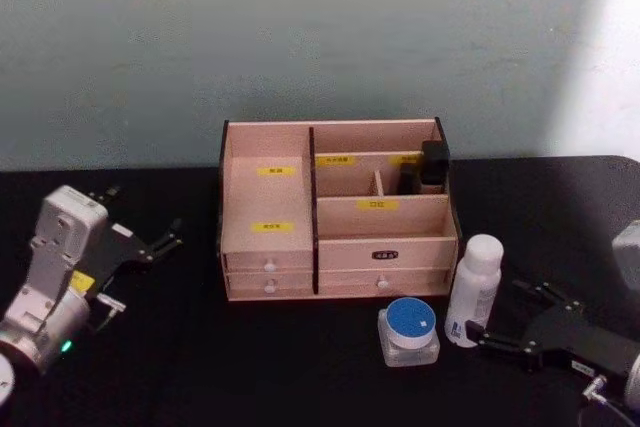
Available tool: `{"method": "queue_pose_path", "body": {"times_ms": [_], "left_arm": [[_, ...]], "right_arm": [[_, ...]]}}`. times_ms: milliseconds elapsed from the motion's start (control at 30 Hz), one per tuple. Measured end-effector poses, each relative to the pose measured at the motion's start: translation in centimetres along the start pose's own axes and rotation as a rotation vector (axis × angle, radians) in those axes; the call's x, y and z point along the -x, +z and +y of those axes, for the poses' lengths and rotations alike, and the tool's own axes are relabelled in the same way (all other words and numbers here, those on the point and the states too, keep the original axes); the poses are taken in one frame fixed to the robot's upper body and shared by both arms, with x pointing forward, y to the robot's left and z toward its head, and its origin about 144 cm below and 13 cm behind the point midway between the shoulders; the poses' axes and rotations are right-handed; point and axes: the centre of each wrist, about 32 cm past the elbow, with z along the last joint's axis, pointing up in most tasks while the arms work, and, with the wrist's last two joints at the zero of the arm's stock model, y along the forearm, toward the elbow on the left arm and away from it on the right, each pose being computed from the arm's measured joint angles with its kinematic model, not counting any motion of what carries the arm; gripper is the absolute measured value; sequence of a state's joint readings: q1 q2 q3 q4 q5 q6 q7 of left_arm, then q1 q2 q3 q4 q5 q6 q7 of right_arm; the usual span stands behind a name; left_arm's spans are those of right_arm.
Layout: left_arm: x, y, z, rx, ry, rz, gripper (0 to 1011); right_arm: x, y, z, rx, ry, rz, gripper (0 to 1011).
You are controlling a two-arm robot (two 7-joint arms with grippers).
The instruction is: Pick up the facial cleanser and watermelon frost from the table and place them into the tiered storage box.
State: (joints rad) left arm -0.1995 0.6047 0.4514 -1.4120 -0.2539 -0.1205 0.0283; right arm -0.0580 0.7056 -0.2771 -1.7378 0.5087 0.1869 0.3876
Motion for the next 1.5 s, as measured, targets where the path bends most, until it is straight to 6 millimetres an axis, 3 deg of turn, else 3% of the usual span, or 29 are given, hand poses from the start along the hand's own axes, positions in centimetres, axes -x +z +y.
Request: {"method": "queue_pose_path", "body": {"times_ms": [833, 1500], "left_arm": [[0.0, 0.0, 0.0, 0.0, 0.0, 0.0, 1001], [0.0, 0.0, 0.0, 0.0, 0.0, 0.0, 1001]], "right_arm": [[-0.7, 0.7, 3.3, 0.004, -0.026, 0.016, 1002], [-0.7, 0.8, 4.0, 0.008, -0.034, 0.008, 1002]]}}
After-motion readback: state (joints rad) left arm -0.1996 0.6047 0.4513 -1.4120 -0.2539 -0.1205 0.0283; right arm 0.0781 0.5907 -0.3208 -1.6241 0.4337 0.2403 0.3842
